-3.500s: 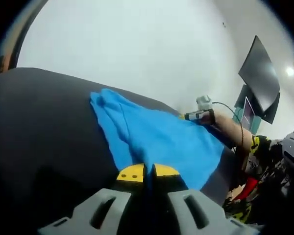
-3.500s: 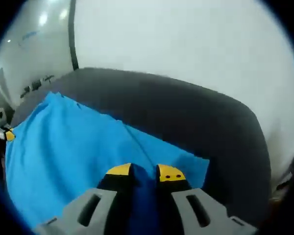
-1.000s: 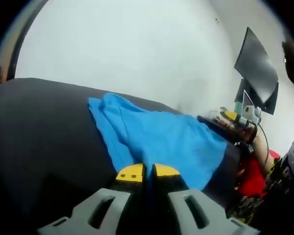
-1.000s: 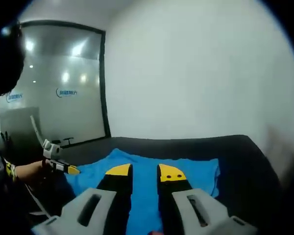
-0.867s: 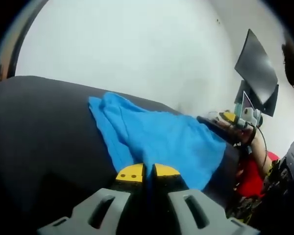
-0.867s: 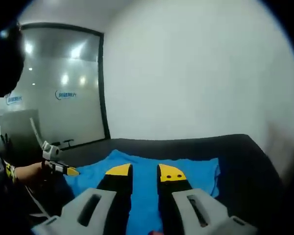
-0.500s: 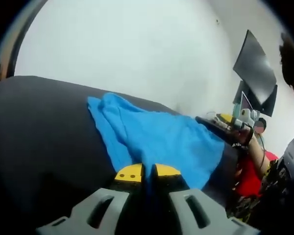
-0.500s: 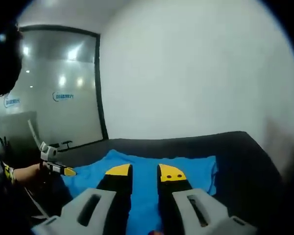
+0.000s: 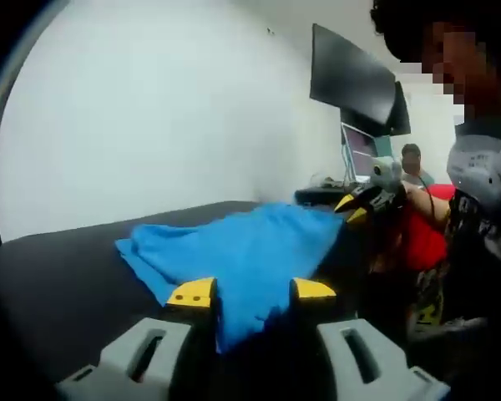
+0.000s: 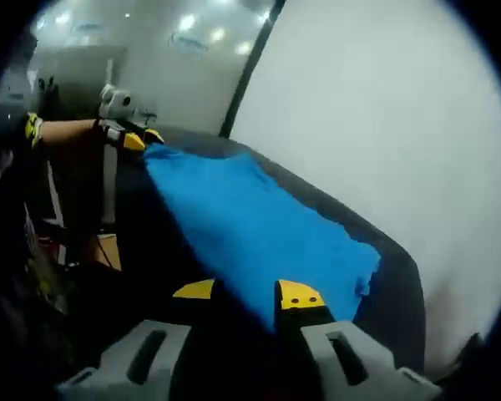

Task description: Spread out the cloth and fold it

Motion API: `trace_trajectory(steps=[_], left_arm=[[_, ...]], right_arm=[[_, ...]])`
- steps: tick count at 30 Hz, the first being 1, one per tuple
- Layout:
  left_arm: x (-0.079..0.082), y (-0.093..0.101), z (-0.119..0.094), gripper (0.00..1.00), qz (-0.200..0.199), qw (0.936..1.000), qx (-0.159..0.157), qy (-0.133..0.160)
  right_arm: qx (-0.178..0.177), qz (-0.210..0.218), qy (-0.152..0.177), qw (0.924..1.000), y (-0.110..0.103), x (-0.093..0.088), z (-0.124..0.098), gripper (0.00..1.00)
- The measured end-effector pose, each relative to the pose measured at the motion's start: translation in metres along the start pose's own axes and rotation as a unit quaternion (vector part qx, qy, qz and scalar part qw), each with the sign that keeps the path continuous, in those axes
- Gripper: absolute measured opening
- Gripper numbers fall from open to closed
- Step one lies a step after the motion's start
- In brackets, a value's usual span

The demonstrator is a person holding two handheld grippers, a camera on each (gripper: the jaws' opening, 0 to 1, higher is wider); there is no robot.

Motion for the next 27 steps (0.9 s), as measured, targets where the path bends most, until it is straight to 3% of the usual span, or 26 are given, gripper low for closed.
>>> trace_trajectory(steps=[4,13,19,22,27], left_arm=[[0.000,-0.003,0.005,0.33,-0.007,1.0000,0.000,0.001],[-0.005,0.002,0.020,0.33,-0.007,0.9997,-0.012,-0.020],[-0.005,0.006,0.017,0.34,0.004,0.9993,-0.027,-0.025],[-0.001,0.005,0.010,0.34,0.009,0.9994,-0.028,-0.021],[-0.005,0.003,0.010,0.33,0.022,0.9991,-0.030,-0.018]], right_arm=[[-0.008,0.047,0.013,0.9988,0.006,-0.001,-0.006,0.24],[-0.009,0.055,0.026,0.9981,0.011,-0.001,-0.017,0.24],[-0.010,0.085,0.045,0.9953,0.015,0.000,-0.023,0.25],[-0.031,0.124,0.064,0.9897,0.028,0.005,-0.030,0.25],[-0.057,0.208,0.101,0.9711,0.051,0.014,-0.041,0.24]])
Point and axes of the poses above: the point that each gripper's makers call its tool centre point, and the gripper's own axes: z roughly forward along the fingers, y roughly to its right, x roughly out of its top, the point moved 2 cm from there along -z, roughly backward along the fingers, and after that the axes turned 9 degrees about -x, right-handed, at the moved point
